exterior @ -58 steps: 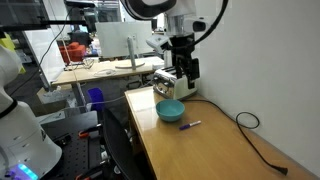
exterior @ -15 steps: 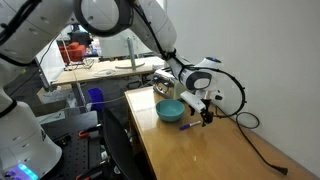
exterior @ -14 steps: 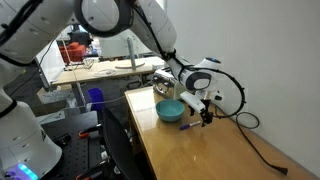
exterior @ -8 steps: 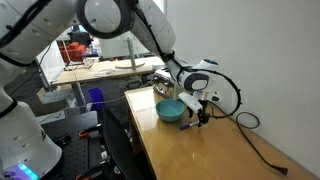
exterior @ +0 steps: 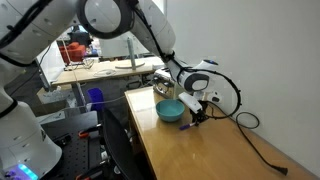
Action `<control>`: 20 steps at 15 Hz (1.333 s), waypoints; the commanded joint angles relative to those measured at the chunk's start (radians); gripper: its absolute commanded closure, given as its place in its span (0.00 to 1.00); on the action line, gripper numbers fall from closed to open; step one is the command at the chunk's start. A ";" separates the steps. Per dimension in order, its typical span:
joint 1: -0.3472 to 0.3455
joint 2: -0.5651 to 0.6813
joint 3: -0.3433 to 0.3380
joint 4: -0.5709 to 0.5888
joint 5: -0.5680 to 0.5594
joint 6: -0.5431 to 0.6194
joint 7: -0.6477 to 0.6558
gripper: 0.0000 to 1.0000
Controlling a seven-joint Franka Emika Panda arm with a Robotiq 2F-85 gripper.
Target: Pick up the marker from the table and put it in the bowl
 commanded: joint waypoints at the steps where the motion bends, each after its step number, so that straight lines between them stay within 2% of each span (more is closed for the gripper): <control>1: 0.012 -0.004 -0.012 0.002 -0.010 -0.003 0.038 1.00; 3: 0.012 -0.008 -0.013 0.002 -0.010 -0.002 0.038 0.97; 7: 0.006 -0.031 -0.019 0.000 -0.010 -0.013 0.039 0.97; 14: 0.016 -0.149 -0.046 -0.052 -0.019 -0.024 0.074 0.97; 18: 0.032 -0.241 -0.023 -0.141 -0.016 -0.025 0.066 0.97; 20: 0.039 -0.296 0.009 -0.214 -0.013 -0.002 0.021 0.97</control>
